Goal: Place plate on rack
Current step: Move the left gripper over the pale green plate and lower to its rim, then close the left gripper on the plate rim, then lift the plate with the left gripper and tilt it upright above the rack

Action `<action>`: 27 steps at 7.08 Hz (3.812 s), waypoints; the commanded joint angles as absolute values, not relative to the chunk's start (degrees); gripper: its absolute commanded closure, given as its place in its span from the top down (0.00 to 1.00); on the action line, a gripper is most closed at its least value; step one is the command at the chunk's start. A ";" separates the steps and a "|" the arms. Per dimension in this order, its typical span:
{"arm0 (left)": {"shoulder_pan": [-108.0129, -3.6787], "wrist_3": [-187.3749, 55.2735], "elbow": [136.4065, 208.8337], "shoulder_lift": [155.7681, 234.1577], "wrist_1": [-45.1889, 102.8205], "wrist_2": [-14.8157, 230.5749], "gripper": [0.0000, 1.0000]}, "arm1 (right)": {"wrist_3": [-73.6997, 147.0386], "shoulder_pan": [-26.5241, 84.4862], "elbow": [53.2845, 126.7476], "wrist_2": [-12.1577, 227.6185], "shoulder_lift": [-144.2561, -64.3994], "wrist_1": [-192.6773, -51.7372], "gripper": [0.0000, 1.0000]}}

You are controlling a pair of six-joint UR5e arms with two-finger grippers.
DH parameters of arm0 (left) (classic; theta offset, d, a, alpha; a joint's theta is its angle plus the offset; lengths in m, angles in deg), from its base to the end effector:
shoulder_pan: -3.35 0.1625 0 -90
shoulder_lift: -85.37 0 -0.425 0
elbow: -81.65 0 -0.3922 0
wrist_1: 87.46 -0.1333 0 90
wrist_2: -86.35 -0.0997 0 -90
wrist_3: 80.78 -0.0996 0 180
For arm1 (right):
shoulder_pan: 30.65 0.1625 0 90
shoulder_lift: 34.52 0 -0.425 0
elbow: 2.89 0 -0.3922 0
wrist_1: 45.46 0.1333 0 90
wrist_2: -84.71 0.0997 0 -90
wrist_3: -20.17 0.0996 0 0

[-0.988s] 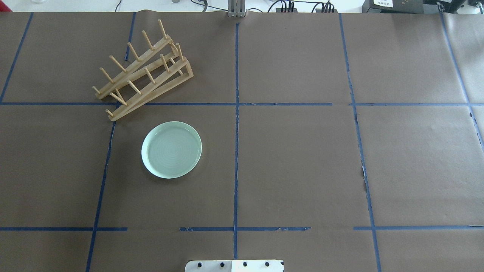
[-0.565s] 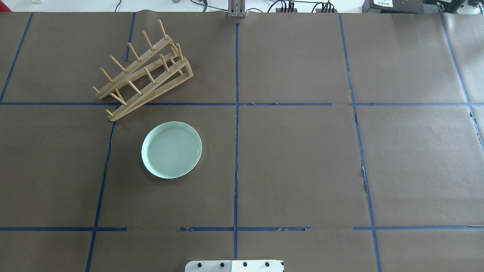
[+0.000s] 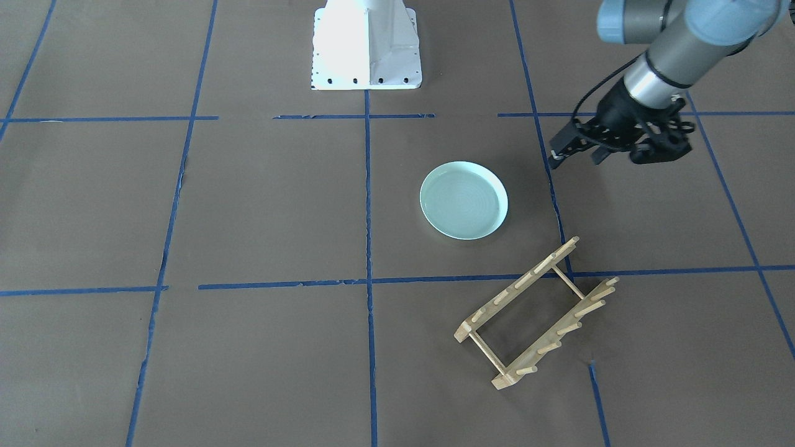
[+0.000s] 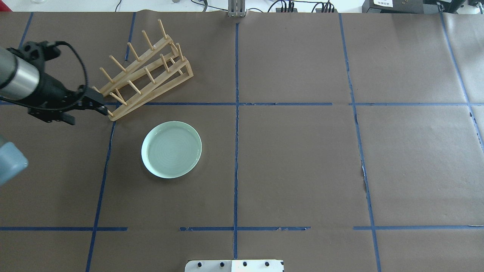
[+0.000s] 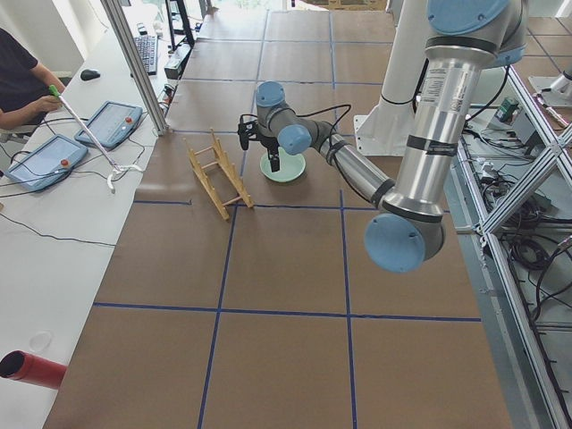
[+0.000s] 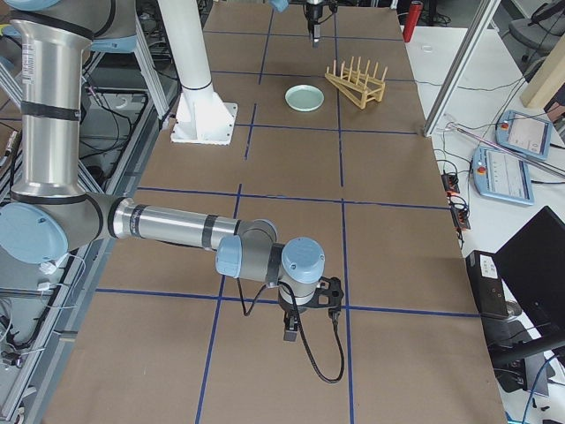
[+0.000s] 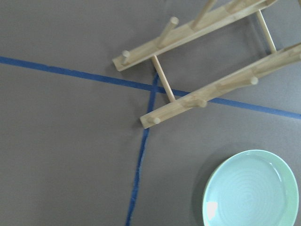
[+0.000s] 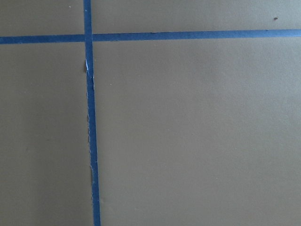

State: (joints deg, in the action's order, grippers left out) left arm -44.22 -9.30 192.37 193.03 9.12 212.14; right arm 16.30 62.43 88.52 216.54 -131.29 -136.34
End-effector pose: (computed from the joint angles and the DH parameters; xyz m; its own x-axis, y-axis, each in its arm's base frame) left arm 0.3251 -0.4669 0.3107 0.5543 -0.2245 -0.8015 0.1517 0.9741 -0.1679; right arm 0.0900 -0.4272 0.7058 0.7421 0.0452 0.6688 -0.0033 0.9980 -0.0637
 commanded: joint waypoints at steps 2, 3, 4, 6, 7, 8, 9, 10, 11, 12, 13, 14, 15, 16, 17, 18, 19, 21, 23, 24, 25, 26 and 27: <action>-30.54 -5.89 178.45 210.42 -0.54 199.67 0.98 | 16.30 62.43 88.51 216.54 -131.29 -136.34 1.00; -29.44 -6.25 173.89 214.35 0.33 196.42 0.96 | 16.30 62.43 88.43 216.54 -131.29 -136.34 1.00; -29.17 -6.42 167.50 216.65 4.52 196.30 0.96 | 16.30 62.43 88.51 216.54 -131.29 -136.34 1.00; -28.56 -6.25 165.41 216.68 9.22 196.21 0.89 | 16.30 62.43 88.52 216.54 -131.29 -136.34 1.00; -28.55 -6.34 165.41 216.68 9.22 196.12 0.76 | 16.30 62.43 88.52 216.54 -131.29 -136.34 1.00; -28.55 -6.34 165.58 216.68 9.22 196.12 0.51 | 16.30 62.43 88.52 216.54 -131.29 -136.34 1.00; -28.55 -6.34 165.59 216.42 9.22 196.03 0.31 | 16.30 62.43 88.43 216.54 -131.29 -136.34 1.00; -28.47 -6.34 165.59 216.24 9.30 196.03 0.26 | 16.30 62.43 88.51 216.54 -131.29 -136.34 1.00; -27.77 -6.34 165.41 216.15 9.30 196.03 0.23 | 16.30 62.43 88.52 216.54 -131.29 -136.34 1.00; -27.42 -6.34 165.41 216.06 9.22 196.12 0.09 | 16.30 62.43 88.52 216.54 -131.29 -136.34 1.00; -27.50 -6.25 165.93 216.24 9.04 196.38 0.00 | 16.30 62.43 88.43 216.54 -131.29 -136.34 1.00; -27.85 -5.90 167.59 216.24 8.78 196.65 0.00 | 16.30 62.43 88.43 216.54 -131.29 -136.34 1.00; -28.46 -5.46 169.70 216.24 7.12 196.74 0.00 | 16.30 62.43 88.43 216.54 -131.29 -136.34 1.00; -29.08 -5.02 171.72 216.24 6.15 196.74 0.00 | 16.30 62.43 88.51 216.54 -131.29 -136.34 1.00; -30.65 -2.15 176.09 216.24 4.05 196.74 0.00 | 16.30 62.43 88.52 216.54 -131.29 -136.34 1.00; -32.84 1.97 182.48 216.15 2.29 196.56 0.00 | 16.30 62.43 88.52 216.54 -131.29 -136.34 1.00; -36.60 6.45 186.29 216.32 2.80 196.82 0.00 | 16.30 62.43 88.43 216.54 -131.29 -136.34 1.00; -43.90 15.23 189.23 215.98 15.99 196.82 0.00 | 16.30 62.43 88.43 216.54 -131.29 -136.34 1.00; -51.11 20.09 186.35 209.86 37.04 196.74 0.00 | 16.30 62.43 88.43 216.54 -131.29 -136.34 1.00; -52.97 21.25 181.72 208.86 49.00 196.74 0.00 | 16.30 62.43 88.51 216.54 -131.29 -136.34 1.00; -54.73 23.17 176.71 208.59 56.25 196.74 0.00 | 16.30 62.43 88.43 216.54 -131.29 -136.34 1.00; -56.66 24.76 172.83 208.59 62.76 196.48 0.00 | 16.30 62.43 88.43 216.54 -131.29 -136.34 1.00; -57.55 25.91 168.44 208.68 70.05 196.21 0.00 | 16.30 62.43 88.43 216.54 -131.29 -136.34 1.00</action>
State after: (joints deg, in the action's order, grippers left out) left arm -55.98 24.27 173.66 208.72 61.22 196.49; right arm 16.30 62.43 88.44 216.54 -131.29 -136.34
